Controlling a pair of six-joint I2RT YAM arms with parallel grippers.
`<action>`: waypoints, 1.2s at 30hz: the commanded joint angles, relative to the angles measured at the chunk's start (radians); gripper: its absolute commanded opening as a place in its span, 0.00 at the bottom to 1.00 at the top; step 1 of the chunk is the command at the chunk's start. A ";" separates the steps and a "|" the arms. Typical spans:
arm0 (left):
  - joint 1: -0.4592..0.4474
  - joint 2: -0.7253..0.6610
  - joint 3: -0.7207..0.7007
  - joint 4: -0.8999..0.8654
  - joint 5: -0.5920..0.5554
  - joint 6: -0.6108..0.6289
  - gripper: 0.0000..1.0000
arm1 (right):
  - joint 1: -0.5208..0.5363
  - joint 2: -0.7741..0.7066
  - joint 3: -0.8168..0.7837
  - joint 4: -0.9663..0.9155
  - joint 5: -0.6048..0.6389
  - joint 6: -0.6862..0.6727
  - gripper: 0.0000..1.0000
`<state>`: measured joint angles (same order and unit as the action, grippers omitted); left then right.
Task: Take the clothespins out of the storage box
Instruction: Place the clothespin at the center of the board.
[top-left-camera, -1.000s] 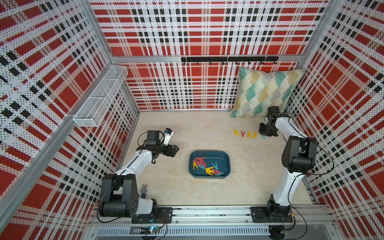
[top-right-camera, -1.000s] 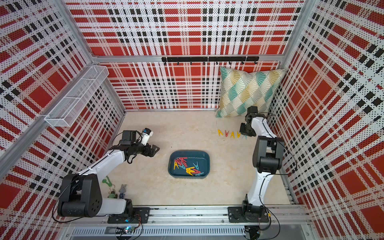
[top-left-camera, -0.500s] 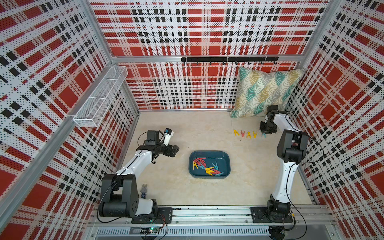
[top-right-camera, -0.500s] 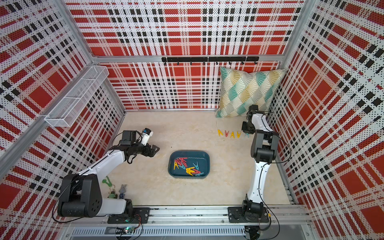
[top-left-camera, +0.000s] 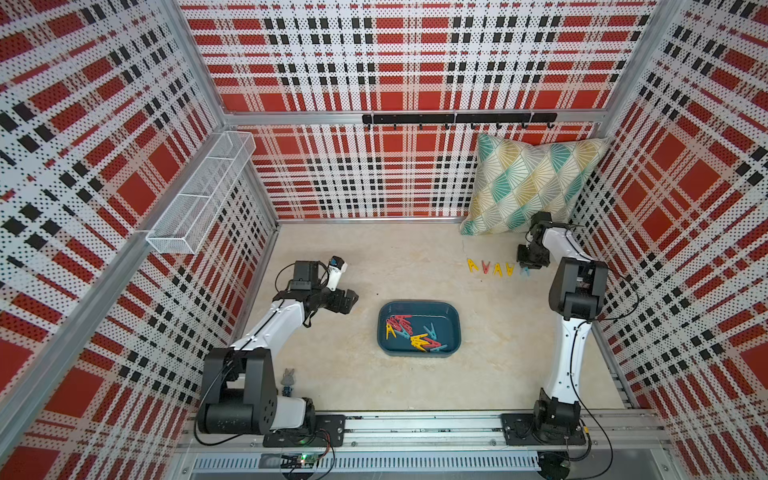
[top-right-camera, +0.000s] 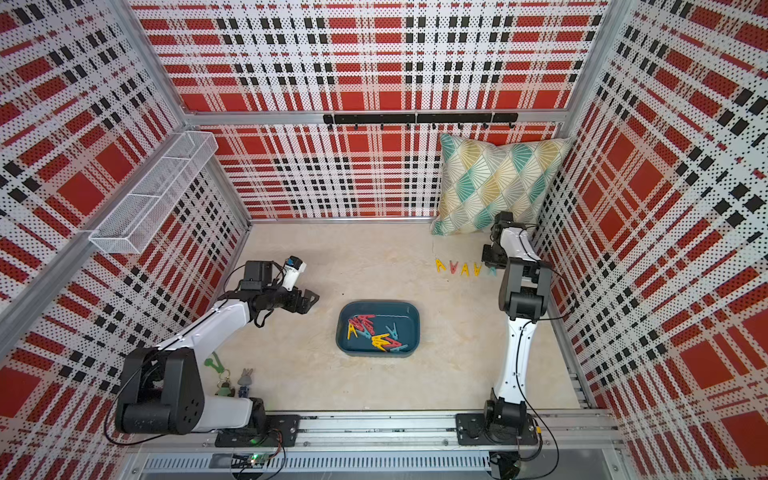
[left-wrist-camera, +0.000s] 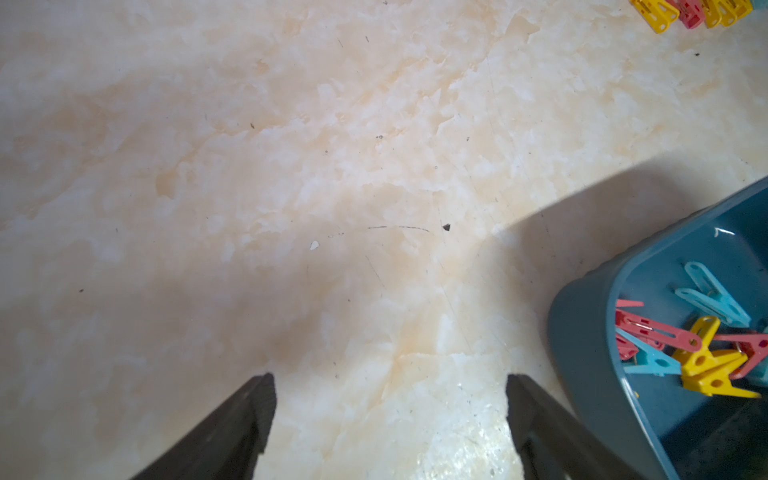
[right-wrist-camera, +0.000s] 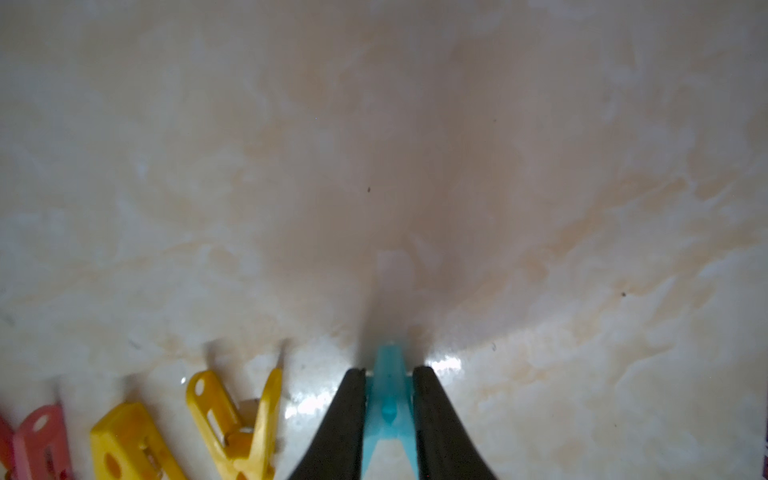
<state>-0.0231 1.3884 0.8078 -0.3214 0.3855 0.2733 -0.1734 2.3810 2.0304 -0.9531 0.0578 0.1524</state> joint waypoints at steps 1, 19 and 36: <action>0.002 0.000 -0.001 0.013 0.010 -0.001 0.92 | -0.003 0.016 0.011 -0.014 0.017 0.001 0.31; 0.005 -0.005 -0.002 0.013 0.007 0.001 0.92 | 0.077 -0.388 -0.145 0.032 -0.025 0.115 0.46; 0.009 -0.003 -0.002 0.013 0.000 0.002 0.92 | 0.760 -0.767 -0.597 0.113 -0.069 0.254 0.41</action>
<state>-0.0227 1.3884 0.8078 -0.3218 0.3847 0.2733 0.5415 1.6413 1.4807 -0.8486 -0.0017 0.3431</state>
